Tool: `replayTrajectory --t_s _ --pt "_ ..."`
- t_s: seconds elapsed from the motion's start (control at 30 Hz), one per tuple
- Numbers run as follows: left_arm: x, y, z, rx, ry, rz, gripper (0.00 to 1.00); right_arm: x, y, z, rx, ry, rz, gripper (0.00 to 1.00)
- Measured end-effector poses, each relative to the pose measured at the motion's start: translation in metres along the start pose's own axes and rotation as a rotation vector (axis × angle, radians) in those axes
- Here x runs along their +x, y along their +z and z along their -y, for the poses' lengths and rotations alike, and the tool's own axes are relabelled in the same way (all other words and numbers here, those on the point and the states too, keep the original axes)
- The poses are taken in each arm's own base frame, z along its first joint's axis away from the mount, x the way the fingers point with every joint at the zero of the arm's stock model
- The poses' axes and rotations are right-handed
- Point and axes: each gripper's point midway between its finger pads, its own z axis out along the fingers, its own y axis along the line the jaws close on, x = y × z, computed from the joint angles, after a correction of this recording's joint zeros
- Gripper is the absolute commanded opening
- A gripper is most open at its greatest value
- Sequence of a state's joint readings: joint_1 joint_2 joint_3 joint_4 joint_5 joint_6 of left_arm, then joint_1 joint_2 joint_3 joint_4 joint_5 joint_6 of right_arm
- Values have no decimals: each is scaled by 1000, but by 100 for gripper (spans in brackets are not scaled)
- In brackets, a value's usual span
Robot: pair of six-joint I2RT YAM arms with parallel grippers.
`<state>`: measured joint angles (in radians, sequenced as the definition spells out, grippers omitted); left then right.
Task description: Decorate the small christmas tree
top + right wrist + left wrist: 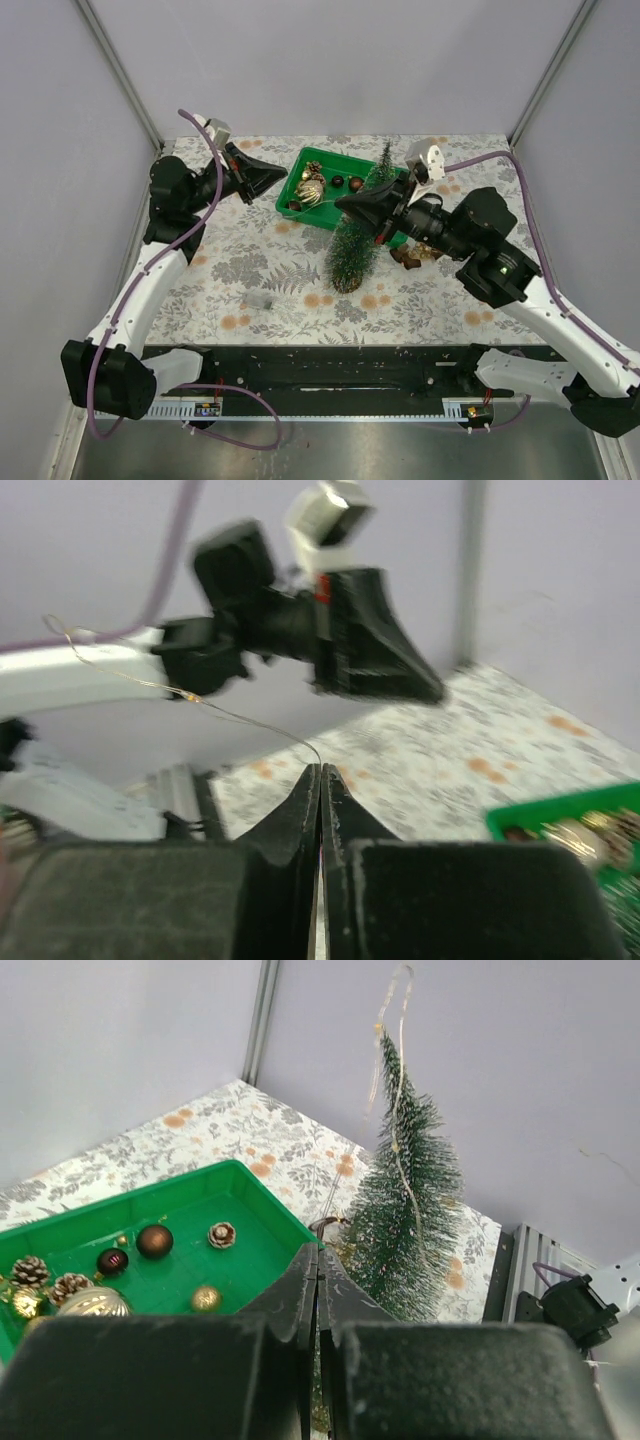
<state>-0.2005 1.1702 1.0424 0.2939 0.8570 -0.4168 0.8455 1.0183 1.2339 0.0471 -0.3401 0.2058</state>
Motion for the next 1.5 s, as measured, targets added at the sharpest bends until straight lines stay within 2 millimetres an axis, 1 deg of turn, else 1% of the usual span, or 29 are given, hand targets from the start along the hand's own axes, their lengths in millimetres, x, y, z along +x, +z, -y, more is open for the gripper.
replayTrajectory --t_s 0.1,0.17,0.27,0.37,0.47,0.57,0.63,0.7,0.73,0.8,0.83,0.87,0.93,0.97,1.0,1.03,1.07,1.13,1.2,1.27,1.37,1.43,1.47,1.5 --pt "-10 -5 2 -7 18 20 0 6 -15 31 177 -84 -40 0" --pt "-14 -9 4 -11 29 29 0 6 -27 51 294 -142 -59 0" --pt "-20 -15 8 -17 44 39 0 -8 -43 74 446 -219 -58 0" --pt "-25 -20 11 -25 66 51 0 -40 -63 93 603 -296 -3 0" --pt "-28 -24 11 -35 83 53 0 -80 -84 103 737 -360 72 0" --pt "-26 -26 10 -44 86 47 0 -118 -97 117 864 -419 131 0" --pt "-25 -28 8 -51 89 42 0 -142 -108 132 969 -458 164 0" --pt "-25 -30 8 -57 92 39 0 -156 -117 154 1077 -494 165 0" --pt "-25 -30 7 -60 92 39 0 -156 -118 166 1116 -509 153 0" --pt "-25 -32 7 -65 99 39 0 -147 -116 183 1142 -520 121 0" --pt "-26 -33 7 -67 104 40 0 -128 -107 192 1115 -523 78 0" --pt "-26 -33 7 -68 107 40 0 -105 -100 197 1067 -521 26 0" --pt "-26 -33 7 -68 114 41 0 -55 -85 194 918 -506 -58 0" --pt "-27 -33 7 -68 115 41 0 -28 -80 187 828 -486 -97 0" --pt "-26 -33 7 -69 115 41 0 -12 -78 180 762 -470 -119 0" --pt "-26 -33 7 -68 115 40 0 0 -74 170 691 -452 -131 0" --pt "-26 -33 6 -69 114 39 0 4 -70 158 620 -438 -133 0" --pt "-25 -32 4 -71 112 39 0 -1 -59 135 492 -429 -100 0" --pt "-23 -31 1 -75 104 33 0 -11 -55 115 402 -431 -60 0" --pt "-20 -29 -2 -74 97 27 0 -19 -55 105 370 -433 -31 0" --pt "-17 -27 2 -53 100 17 0 -44 -47 101 366 -444 -2 0" --pt "-15 -25 9 -23 110 8 0 -67 -36 104 375 -458 27 0" --pt "-13 -23 14 -2 116 1 0 -75 -29 107 380 -462 36 0" --pt "-12 -23 18 12 119 -4 0 -78 -23 111 386 -463 37 0"
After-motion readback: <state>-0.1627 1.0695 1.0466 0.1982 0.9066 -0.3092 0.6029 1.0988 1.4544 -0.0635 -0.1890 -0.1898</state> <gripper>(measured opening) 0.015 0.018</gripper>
